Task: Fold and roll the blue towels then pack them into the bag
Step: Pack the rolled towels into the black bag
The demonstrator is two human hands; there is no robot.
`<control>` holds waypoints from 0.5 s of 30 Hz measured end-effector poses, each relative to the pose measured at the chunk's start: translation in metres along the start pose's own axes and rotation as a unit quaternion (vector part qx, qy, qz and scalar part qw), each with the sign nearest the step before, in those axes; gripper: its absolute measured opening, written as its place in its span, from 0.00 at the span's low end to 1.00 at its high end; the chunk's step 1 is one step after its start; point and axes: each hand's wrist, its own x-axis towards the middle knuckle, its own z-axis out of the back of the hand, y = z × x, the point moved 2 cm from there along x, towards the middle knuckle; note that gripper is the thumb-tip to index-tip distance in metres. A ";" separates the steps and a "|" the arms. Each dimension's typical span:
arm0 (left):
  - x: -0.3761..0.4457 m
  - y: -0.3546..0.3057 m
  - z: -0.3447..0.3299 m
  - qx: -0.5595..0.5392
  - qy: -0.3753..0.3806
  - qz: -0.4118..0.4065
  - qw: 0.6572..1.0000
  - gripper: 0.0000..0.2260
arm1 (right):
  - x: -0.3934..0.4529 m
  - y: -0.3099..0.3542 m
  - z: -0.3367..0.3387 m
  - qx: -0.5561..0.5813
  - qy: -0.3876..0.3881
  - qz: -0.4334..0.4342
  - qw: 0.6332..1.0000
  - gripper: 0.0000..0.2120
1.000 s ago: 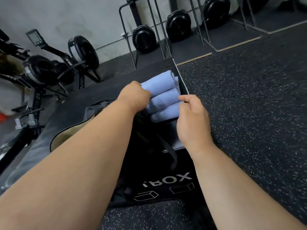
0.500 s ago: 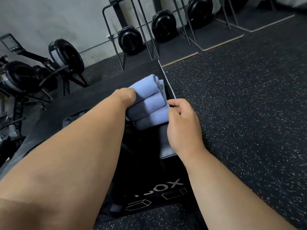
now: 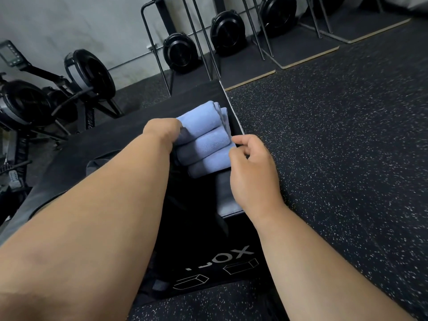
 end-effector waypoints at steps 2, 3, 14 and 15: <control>-0.002 0.000 0.000 -0.054 0.000 0.009 0.998 0.09 | -0.001 0.000 0.000 -0.005 0.001 0.002 1.000 0.14; -0.003 -0.001 0.001 -0.087 -0.002 0.014 0.996 0.10 | -0.001 0.000 -0.001 -0.006 0.002 0.002 1.000 0.15; -0.003 0.006 -0.001 -0.125 0.053 0.026 0.990 0.17 | -0.004 -0.001 -0.006 -0.009 0.000 0.009 1.000 0.18; -0.006 0.006 -0.002 -0.124 0.061 0.029 0.990 0.16 | -0.004 -0.001 -0.007 -0.010 0.001 0.009 1.000 0.18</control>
